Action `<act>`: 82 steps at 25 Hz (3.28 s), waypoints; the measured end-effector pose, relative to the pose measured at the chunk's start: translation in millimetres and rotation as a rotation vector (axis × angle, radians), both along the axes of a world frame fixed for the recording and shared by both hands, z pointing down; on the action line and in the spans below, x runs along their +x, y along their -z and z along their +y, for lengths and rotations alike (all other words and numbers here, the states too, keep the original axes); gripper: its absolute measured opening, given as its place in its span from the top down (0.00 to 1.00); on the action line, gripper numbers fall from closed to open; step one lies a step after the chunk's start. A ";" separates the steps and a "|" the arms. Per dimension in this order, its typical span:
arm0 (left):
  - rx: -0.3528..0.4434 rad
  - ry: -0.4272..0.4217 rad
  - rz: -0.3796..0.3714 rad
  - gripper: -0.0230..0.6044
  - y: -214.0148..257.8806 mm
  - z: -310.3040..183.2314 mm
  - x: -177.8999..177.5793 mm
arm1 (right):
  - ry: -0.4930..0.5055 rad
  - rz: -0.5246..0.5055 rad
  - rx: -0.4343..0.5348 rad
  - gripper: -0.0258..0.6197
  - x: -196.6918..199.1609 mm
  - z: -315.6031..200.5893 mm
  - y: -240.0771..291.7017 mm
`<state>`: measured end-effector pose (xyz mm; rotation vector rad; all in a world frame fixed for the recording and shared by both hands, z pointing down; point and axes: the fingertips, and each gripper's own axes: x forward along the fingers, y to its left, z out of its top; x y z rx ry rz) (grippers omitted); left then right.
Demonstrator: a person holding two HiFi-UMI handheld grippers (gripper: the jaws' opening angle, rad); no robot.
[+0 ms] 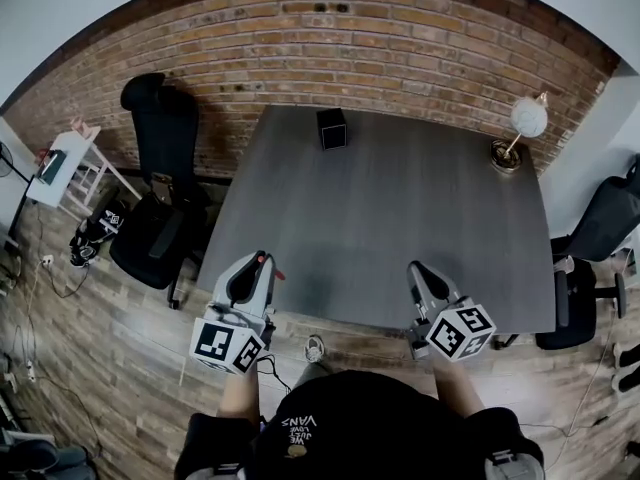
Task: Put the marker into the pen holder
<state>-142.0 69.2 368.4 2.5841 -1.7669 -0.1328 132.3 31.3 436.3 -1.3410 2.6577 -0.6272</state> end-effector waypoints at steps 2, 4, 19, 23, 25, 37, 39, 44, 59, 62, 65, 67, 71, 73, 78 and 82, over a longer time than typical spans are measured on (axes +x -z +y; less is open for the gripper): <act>0.000 -0.029 -0.001 0.80 5.1 -19.9 -13.5 | -0.029 -0.002 -0.007 0.96 -12.1 -10.6 1.2; 0.005 -0.059 0.000 0.80 9.9 -39.0 -25.1 | -0.059 -0.004 -0.012 0.96 -23.2 -20.4 1.6; 0.044 -0.250 -0.005 0.80 32.3 -134.3 -74.4 | -0.241 -0.006 -0.038 0.96 -65.2 -59.4 -6.9; 0.057 -0.278 -0.015 0.80 39.3 -154.7 -73.0 | -0.255 -0.001 -0.057 0.96 -63.8 -67.7 -14.4; 0.068 -0.288 -0.023 0.80 44.3 -166.4 -70.5 | -0.253 -0.004 -0.063 0.96 -63.0 -74.8 -17.0; 0.106 -0.322 -0.095 0.80 78.6 -251.9 -32.0 | -0.183 -0.014 -0.095 0.96 -50.7 -136.9 -26.5; 0.109 -0.326 -0.104 0.80 80.1 -267.2 -22.7 | -0.172 -0.013 -0.103 0.96 -46.8 -145.1 -29.2; 0.112 -0.332 -0.126 0.80 80.5 -306.9 -2.2 | -0.155 -0.018 -0.133 0.96 -38.2 -160.2 -38.0; 0.135 -0.287 -0.165 0.80 62.6 -425.8 36.5 | -0.138 -0.029 -0.208 0.96 -12.0 -198.6 -72.0; 0.145 -0.272 -0.176 0.80 59.1 -445.6 40.8 | -0.138 -0.033 -0.220 0.96 -8.8 -207.0 -80.2; 0.144 -0.258 -0.192 0.81 54.4 -465.4 44.6 | -0.136 -0.038 -0.230 0.96 -7.0 -215.5 -87.1; 0.144 -0.256 -0.204 0.81 49.7 -477.8 47.4 | -0.132 -0.043 -0.236 0.96 -7.3 -220.5 -91.3; 0.142 -0.258 -0.224 0.81 32.2 -500.1 55.5 | -0.120 -0.047 -0.250 0.96 -7.1 -230.0 -100.8; 0.120 -0.257 -0.213 0.81 18.6 -509.9 59.2 | -0.115 -0.049 -0.262 0.96 -5.9 -233.8 -105.7; 0.056 -0.252 -0.178 0.81 -21.1 -528.4 64.9 | -0.105 -0.051 -0.276 0.96 -2.5 -242.9 -114.6; 0.009 -0.230 -0.171 0.81 -51.0 -540.4 61.5 | -0.099 -0.052 -0.288 0.96 -2.0 -248.6 -122.7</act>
